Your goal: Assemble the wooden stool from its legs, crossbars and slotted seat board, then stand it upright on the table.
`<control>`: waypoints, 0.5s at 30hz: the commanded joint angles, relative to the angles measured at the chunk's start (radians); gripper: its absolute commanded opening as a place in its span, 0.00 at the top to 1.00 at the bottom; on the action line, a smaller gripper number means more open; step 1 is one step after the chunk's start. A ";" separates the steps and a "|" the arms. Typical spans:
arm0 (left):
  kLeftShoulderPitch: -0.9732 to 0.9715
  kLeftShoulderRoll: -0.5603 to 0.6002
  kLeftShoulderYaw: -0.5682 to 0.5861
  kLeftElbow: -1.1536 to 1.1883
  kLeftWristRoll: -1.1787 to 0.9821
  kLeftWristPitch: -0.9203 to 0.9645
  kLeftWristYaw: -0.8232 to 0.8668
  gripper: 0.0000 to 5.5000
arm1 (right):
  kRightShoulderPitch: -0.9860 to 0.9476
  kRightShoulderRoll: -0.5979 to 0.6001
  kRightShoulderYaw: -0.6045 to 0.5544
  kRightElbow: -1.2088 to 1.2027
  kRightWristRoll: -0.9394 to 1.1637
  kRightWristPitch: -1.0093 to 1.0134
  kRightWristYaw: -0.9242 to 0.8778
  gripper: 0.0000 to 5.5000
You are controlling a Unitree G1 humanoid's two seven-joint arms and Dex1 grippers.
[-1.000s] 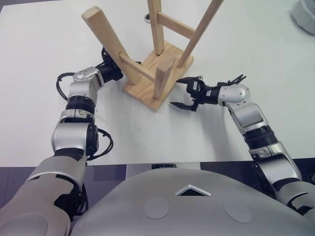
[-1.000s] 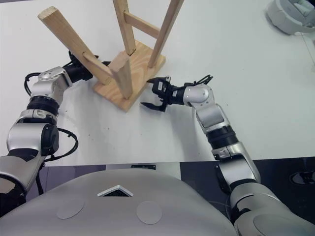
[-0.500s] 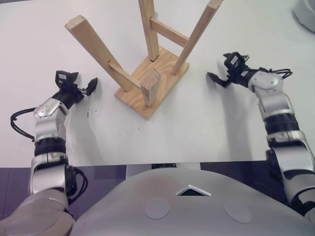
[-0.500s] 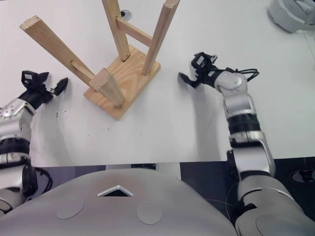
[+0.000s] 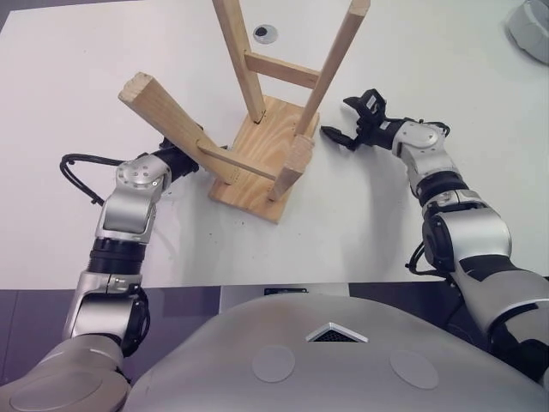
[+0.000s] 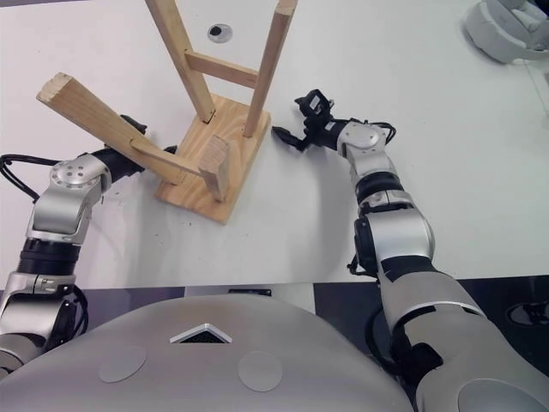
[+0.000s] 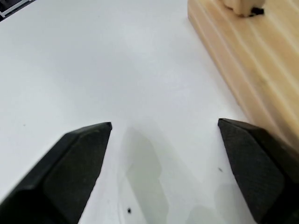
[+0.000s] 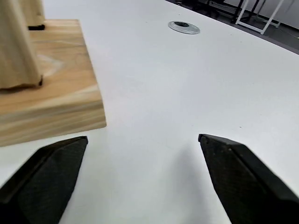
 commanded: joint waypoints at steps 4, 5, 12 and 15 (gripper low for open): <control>-0.060 0.011 0.064 0.304 -0.013 -0.255 -0.078 0.23 | 0.205 -0.149 0.072 -0.270 -0.029 0.024 0.140 0.19; -0.090 0.024 0.052 0.384 -0.004 -0.317 -0.129 0.23 | 0.226 -0.148 0.085 -0.334 -0.023 0.051 0.147 0.19; -0.374 -0.038 -0.032 0.853 0.063 -0.577 -0.328 0.23 | 0.289 -0.147 0.263 -0.669 -0.084 0.265 0.186 0.19; -0.400 -0.083 -0.067 0.908 0.072 -0.643 -0.440 0.23 | 0.259 -0.197 0.247 -0.681 -0.085 0.298 0.168 0.19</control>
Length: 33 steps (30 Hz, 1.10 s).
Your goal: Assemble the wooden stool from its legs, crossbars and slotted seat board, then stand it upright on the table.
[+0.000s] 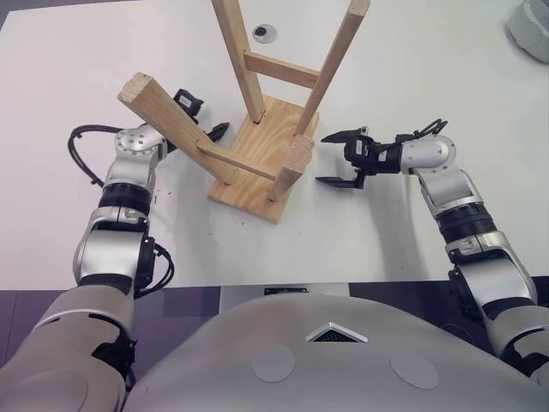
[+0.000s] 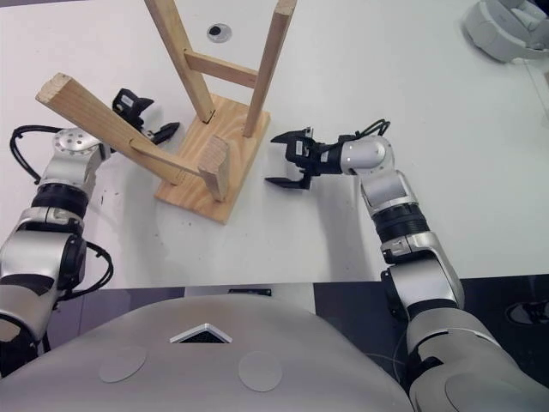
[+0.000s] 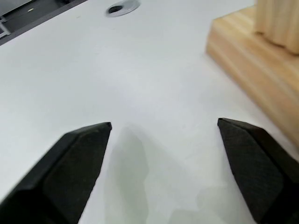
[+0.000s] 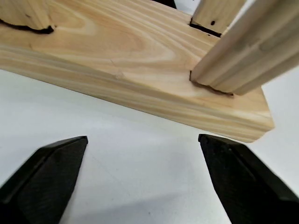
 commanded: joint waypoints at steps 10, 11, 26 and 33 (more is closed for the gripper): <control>-0.130 -0.179 0.031 0.121 -0.036 -0.117 -0.140 0.27 | -0.025 -0.425 -0.136 0.050 -0.022 0.141 0.122 0.19; -0.137 -0.180 0.043 0.125 -0.038 -0.123 -0.128 0.30 | -0.055 -0.402 -0.144 0.077 -0.018 0.127 0.097 0.19; 0.870 0.243 0.304 -1.227 -0.301 0.441 -0.115 0.31 | -0.166 -0.048 -0.199 0.529 -0.049 -0.226 -0.388 0.19; 0.951 0.294 0.199 -1.439 -0.371 0.685 -0.123 0.31 | -0.190 0.019 -0.169 0.655 -0.048 -0.278 -0.370 0.19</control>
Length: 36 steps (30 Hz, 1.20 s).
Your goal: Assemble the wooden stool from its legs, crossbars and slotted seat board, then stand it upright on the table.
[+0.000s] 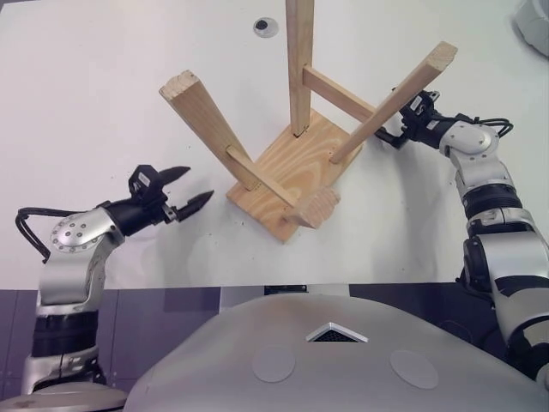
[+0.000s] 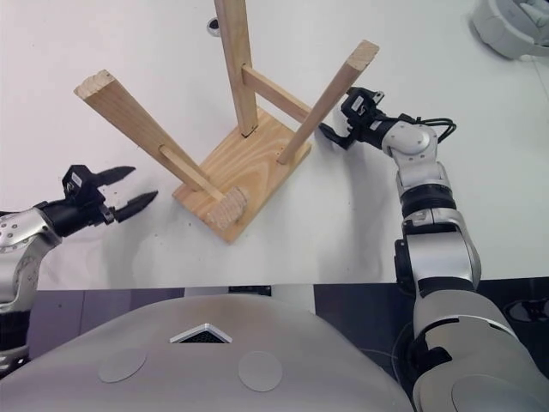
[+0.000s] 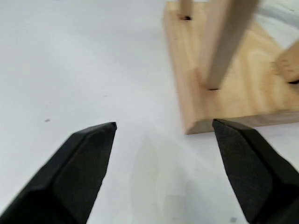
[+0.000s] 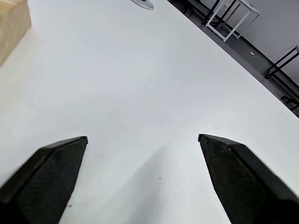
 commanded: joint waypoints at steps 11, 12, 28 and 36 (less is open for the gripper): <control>-0.141 -0.068 -0.234 0.154 0.185 -0.014 0.167 0.31 | -0.014 0.057 0.054 0.060 -0.035 -0.037 0.193 0.19; -0.152 -0.073 -0.238 0.170 0.189 -0.023 0.173 0.31 | -0.007 0.046 0.051 0.050 -0.031 -0.039 0.207 0.19; -0.458 -0.161 -0.163 0.656 0.226 -0.382 0.298 0.31 | 0.429 -0.232 -0.018 -0.656 0.104 0.250 0.352 0.19; -0.246 -0.056 0.023 0.441 0.152 -0.338 0.247 0.31 | 0.361 -0.217 -0.098 -0.600 0.097 0.260 0.211 0.19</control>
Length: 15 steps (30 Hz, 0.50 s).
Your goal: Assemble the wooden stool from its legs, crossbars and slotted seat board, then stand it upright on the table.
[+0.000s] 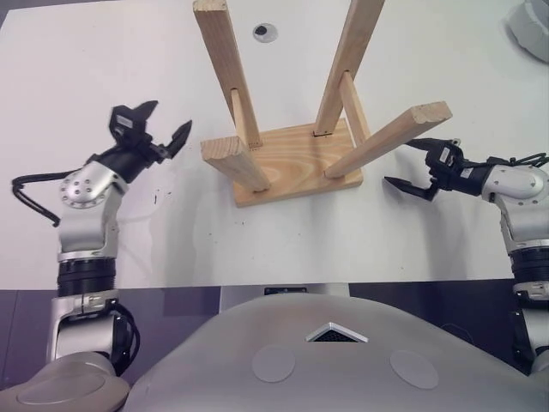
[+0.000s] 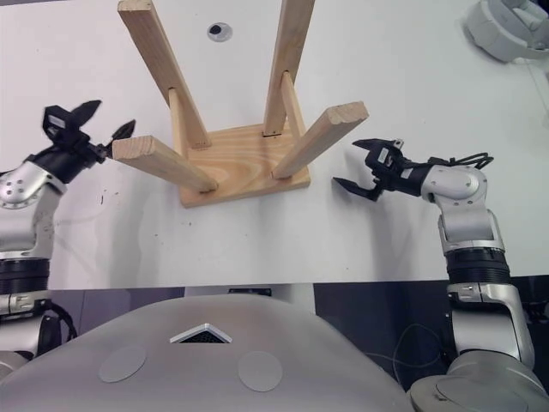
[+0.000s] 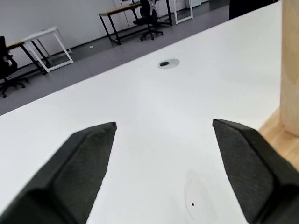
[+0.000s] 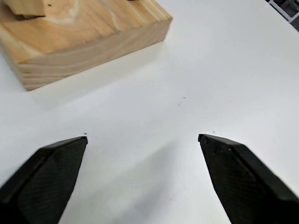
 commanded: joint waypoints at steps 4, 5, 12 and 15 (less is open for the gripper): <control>0.072 0.086 -0.224 0.143 0.262 0.012 -0.076 0.31 | -0.226 0.139 0.141 0.283 -0.127 -0.049 -0.019 0.19; 0.035 0.074 -0.262 0.184 0.299 0.003 -0.071 0.31 | -0.254 0.149 0.183 0.335 -0.176 -0.067 -0.026 0.19; -0.085 -0.056 -0.356 0.070 0.216 0.050 -0.106 0.31 | -0.211 0.111 0.226 0.175 -0.097 0.027 0.141 0.19; -0.068 -0.071 -0.378 0.008 0.228 0.090 -0.098 0.31 | -0.194 0.085 0.200 0.119 -0.092 0.055 0.105 0.19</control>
